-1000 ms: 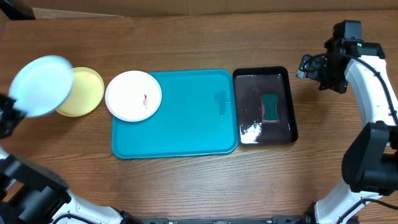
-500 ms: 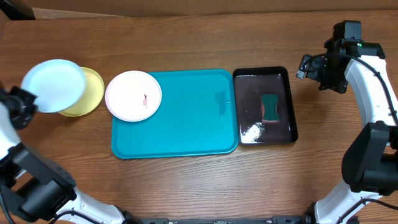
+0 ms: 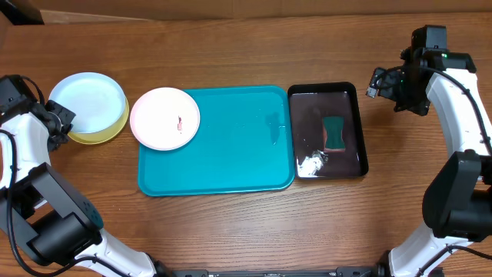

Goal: Clean dirty plates on tray and stack at the side
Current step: 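Release the plate on the stack and raise the left gripper, then reach the left gripper to the pink-white plate's rim and grasp it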

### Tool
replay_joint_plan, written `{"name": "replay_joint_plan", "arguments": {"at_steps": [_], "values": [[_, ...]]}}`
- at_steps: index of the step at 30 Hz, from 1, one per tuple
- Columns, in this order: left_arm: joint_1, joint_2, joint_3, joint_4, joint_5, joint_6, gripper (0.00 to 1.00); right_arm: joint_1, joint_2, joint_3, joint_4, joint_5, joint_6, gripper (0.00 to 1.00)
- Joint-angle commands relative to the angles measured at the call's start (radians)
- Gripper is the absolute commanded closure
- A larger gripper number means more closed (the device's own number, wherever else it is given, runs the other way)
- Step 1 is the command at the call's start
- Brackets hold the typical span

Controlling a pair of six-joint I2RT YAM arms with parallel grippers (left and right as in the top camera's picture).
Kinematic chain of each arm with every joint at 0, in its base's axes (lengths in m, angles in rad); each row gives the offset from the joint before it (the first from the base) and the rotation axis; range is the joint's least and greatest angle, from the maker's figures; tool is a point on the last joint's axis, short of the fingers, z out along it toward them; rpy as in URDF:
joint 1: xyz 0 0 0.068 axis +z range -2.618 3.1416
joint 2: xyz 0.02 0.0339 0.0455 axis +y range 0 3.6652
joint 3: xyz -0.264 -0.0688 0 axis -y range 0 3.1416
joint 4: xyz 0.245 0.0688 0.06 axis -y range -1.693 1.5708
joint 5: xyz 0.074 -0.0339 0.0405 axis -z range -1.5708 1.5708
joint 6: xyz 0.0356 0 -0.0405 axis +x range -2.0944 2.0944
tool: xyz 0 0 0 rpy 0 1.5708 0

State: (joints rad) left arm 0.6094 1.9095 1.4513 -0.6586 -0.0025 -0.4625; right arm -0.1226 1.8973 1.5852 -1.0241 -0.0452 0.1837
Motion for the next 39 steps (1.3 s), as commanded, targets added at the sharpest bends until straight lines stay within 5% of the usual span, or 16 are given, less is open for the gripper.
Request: {"name": "replay_joint_plan", "arguments": {"at_steps": [1,7,8,9,10,11,18,29,39], "values": [[0.005,-0.023,-0.033,0.030,-0.031,-0.026,0.96,0.005,-0.005,0.005,0.002,-0.001,0.002,0.00],[0.005,-0.016,-0.040,0.048,-0.034,-0.025,0.96,0.005,-0.005,0.005,0.002,-0.001,0.002,0.00],[0.004,-0.016,-0.040,0.049,-0.031,-0.025,0.85,0.005,-0.005,0.005,0.002,-0.001,0.002,0.00],[0.004,-0.016,-0.040,0.050,-0.029,-0.025,0.55,0.005,-0.005,0.005,0.002,-0.001,0.002,0.00],[0.004,-0.016,-0.040,0.043,0.002,-0.021,0.12,0.005,-0.005,0.005,0.002,-0.001,0.002,0.00],[0.004,-0.016,-0.037,0.032,0.069,0.017,0.00,0.005,-0.005,0.005,0.002,-0.001,0.002,0.00],[-0.053,-0.102,-0.016,-0.109,0.211,0.037,0.13,0.005,-0.005,0.005,0.002,-0.001,0.002,0.00],[-0.252,-0.422,-0.016,-0.236,0.180,0.009,0.06,0.005,-0.005,0.005,0.002,-0.001,0.002,0.00],[-0.428,-0.459,-0.016,-0.383,0.175,-0.008,0.06,0.005,-0.005,0.005,0.002,-0.001,0.002,0.00]]}}
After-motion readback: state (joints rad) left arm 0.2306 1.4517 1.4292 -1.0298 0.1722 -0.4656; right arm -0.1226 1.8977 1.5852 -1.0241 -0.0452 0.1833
